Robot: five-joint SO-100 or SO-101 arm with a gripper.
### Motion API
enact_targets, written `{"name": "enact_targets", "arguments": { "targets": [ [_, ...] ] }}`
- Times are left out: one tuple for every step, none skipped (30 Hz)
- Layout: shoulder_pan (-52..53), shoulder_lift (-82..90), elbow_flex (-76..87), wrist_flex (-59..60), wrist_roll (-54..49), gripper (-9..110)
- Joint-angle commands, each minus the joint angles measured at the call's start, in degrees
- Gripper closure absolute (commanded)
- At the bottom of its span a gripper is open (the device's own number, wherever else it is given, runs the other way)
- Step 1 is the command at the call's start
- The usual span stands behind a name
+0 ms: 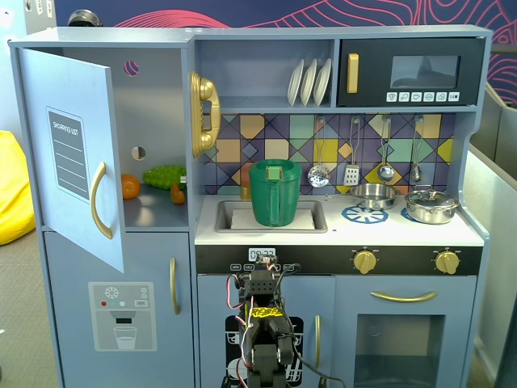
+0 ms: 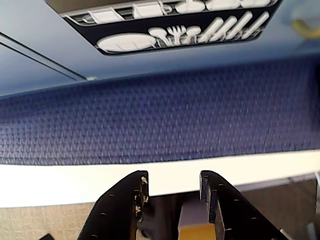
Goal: Open the left cabinet door
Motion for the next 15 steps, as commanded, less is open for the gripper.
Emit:
{"name": "enact_targets", "arguments": {
  "targets": [
    [1.4,0.8,2.1,0.9,0.0,98],
    [1.8,0.9,2.4,1.5,-0.5,99],
    [1.7,0.9,2.5,2.1,-0.4,99],
    [1.5,0.9,2.5,2.5,-0.4,99],
    [1.6,0.9,2.5,3.3,-0.4,99],
    [1.8,0.9,2.5,4.2,-0.6,99],
    [2.1,0.9,2.5,5.6,-1.1,99],
    [2.5,0.9,2.5,7.2,-1.3,99],
    [3.0,1.0,2.5,9.0,-1.5,100],
    [3.6,1.0,2.5,10.1,-1.5,100],
    [4.7,1.0,2.5,10.4,-1.8,100],
    [5.6,1.0,2.5,11.1,-2.8,100],
    [5.9,1.0,2.5,12.0,-3.4,100],
    [5.9,1.0,2.5,12.8,-3.5,100],
    [5.9,1.0,2.5,13.4,-3.6,100]
  ]
}}
